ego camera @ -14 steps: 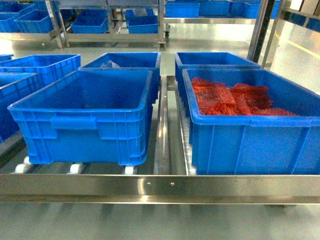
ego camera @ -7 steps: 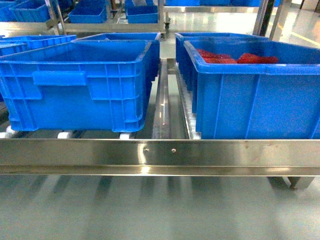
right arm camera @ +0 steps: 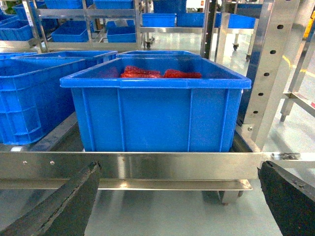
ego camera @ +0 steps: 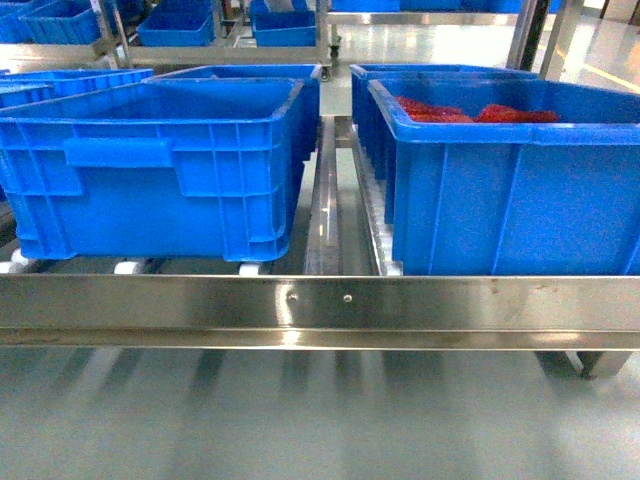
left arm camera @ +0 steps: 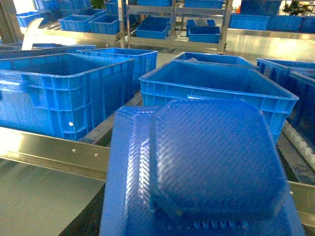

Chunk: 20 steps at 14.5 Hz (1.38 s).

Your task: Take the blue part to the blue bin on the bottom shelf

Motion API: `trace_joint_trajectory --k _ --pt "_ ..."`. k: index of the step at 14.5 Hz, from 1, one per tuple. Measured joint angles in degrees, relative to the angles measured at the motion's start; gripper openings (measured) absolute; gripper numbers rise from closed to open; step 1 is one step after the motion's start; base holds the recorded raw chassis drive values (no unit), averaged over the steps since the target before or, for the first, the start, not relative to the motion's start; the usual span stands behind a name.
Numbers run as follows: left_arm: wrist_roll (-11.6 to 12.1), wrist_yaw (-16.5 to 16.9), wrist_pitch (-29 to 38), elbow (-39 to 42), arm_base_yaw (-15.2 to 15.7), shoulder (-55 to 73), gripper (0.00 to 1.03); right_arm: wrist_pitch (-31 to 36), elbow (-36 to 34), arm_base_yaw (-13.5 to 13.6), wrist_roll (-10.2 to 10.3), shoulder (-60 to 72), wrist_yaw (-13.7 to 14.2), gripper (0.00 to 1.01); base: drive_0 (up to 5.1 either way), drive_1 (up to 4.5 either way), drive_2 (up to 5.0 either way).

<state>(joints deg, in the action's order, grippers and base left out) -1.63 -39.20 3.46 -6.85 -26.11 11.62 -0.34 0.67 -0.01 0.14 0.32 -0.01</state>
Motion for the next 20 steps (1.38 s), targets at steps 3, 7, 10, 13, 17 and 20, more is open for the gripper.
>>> trace_joint_trajectory --k 3,7,10,13,17,20 --pt "0.1 0.0 0.0 0.0 0.0 0.0 0.43 0.0 0.0 0.0 0.0 0.0 0.0 0.98 0.0 0.00 0.0" --pt "0.1 0.0 0.1 0.0 0.0 0.0 0.43 0.1 0.0 0.0 0.0 0.0 0.0 0.98 0.0 1.08 -1.1" --pt "0.1 0.0 0.2 0.0 0.0 0.0 0.43 0.0 0.0 0.0 0.0 0.0 0.0 0.98 0.0 4.31 -4.3" --pt "0.1 0.0 0.1 0.0 0.0 0.1 0.43 0.2 0.0 0.0 0.0 0.0 0.0 0.98 0.0 4.33 -4.3" --pt "0.1 0.0 0.0 0.0 0.0 0.0 0.43 0.0 0.0 0.0 0.0 0.0 0.0 0.98 0.1 4.45 -4.2" --pt "0.1 0.0 0.1 0.0 0.0 0.1 0.43 0.0 0.0 0.0 0.0 0.0 0.0 0.98 0.1 4.42 -4.2"
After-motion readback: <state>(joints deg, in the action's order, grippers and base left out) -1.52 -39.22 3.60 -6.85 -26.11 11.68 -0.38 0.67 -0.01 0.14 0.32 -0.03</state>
